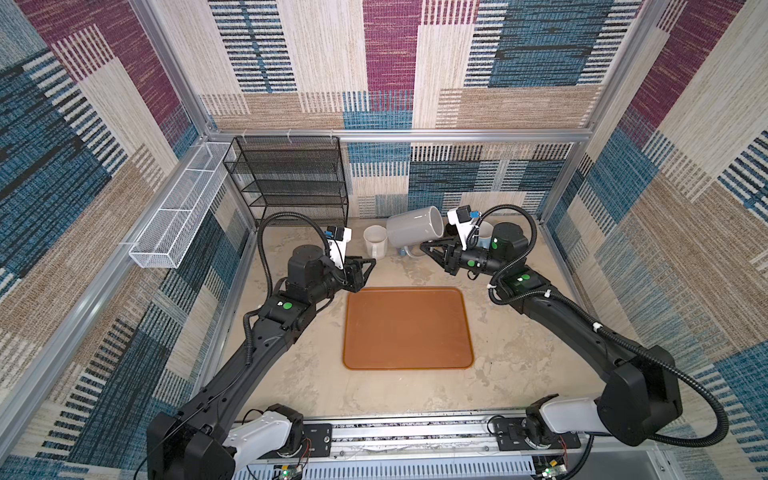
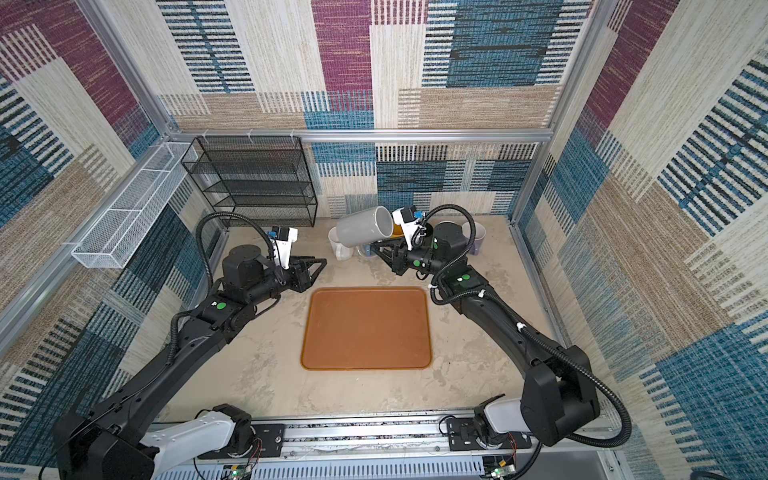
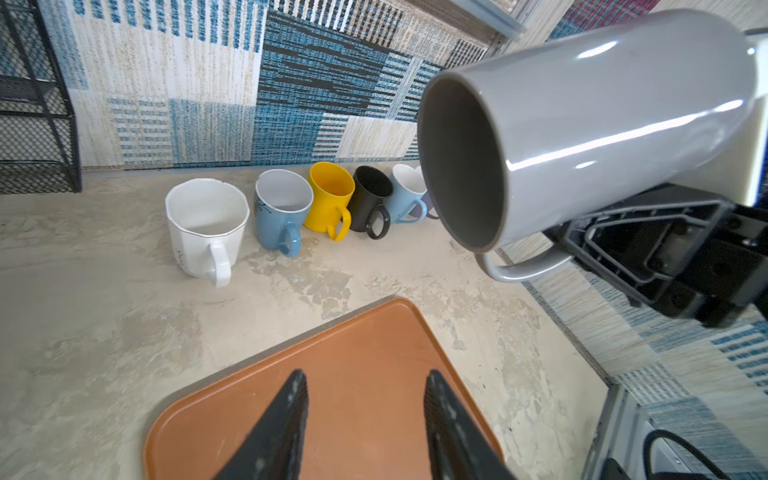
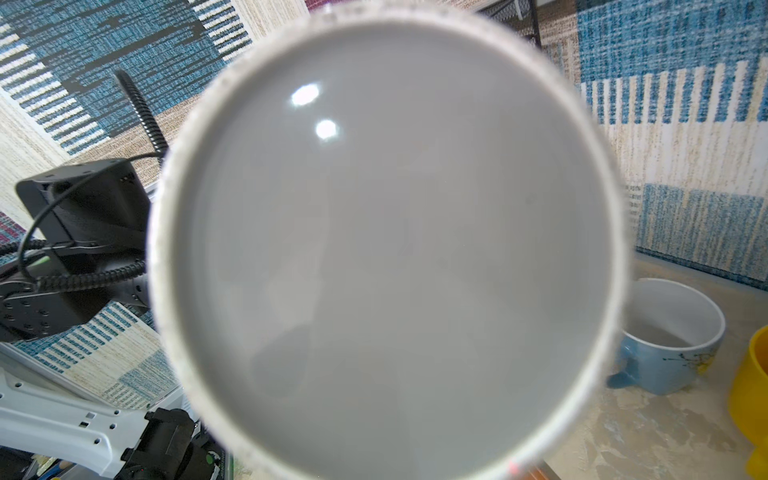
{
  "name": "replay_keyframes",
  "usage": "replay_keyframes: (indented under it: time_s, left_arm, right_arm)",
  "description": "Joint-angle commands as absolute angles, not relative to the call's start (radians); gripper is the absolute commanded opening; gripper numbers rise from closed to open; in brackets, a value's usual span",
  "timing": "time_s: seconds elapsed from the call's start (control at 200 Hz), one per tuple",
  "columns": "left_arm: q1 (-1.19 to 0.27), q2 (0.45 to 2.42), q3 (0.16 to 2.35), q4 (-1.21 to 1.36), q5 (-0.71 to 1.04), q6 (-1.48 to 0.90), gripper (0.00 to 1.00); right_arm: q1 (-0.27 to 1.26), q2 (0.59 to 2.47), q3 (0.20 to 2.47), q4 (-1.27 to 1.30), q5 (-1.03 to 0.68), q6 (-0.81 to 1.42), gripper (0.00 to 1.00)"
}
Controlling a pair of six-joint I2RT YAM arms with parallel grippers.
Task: Turn the mug right side up
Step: 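Lift the grey mug off the tray with the right gripper toward the left gripper, then grip the grey mug's base with the left gripper while the right holds its rim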
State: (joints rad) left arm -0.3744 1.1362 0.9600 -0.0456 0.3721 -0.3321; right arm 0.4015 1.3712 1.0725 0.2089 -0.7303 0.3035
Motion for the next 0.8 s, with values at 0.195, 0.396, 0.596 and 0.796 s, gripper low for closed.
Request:
replay_keyframes:
  time_s: [0.195, 0.396, 0.596, 0.796]
  left_arm:
    - [-0.36, 1.093, 0.897, 0.162, 0.553, -0.369, 0.44]
    - [-0.357, 1.073, 0.876, 0.21, 0.629, -0.376, 0.45]
    - [-0.357, 1.094, 0.857, 0.294, 0.674, -0.408, 0.45]
    - [-0.357, 1.138, 0.833, 0.421, 0.7, -0.464, 0.44]
  right_arm:
    - [0.399, 1.386, 1.088, 0.439, -0.835, 0.369, 0.0]
    - [0.4, 1.404, 1.094, 0.5, -0.879, 0.404, 0.0]
    - [0.399, 1.422, 1.089, 0.572, -0.914, 0.456, 0.0]
    - [0.399, 1.431, 1.094, 0.613, -0.925, 0.482, 0.0]
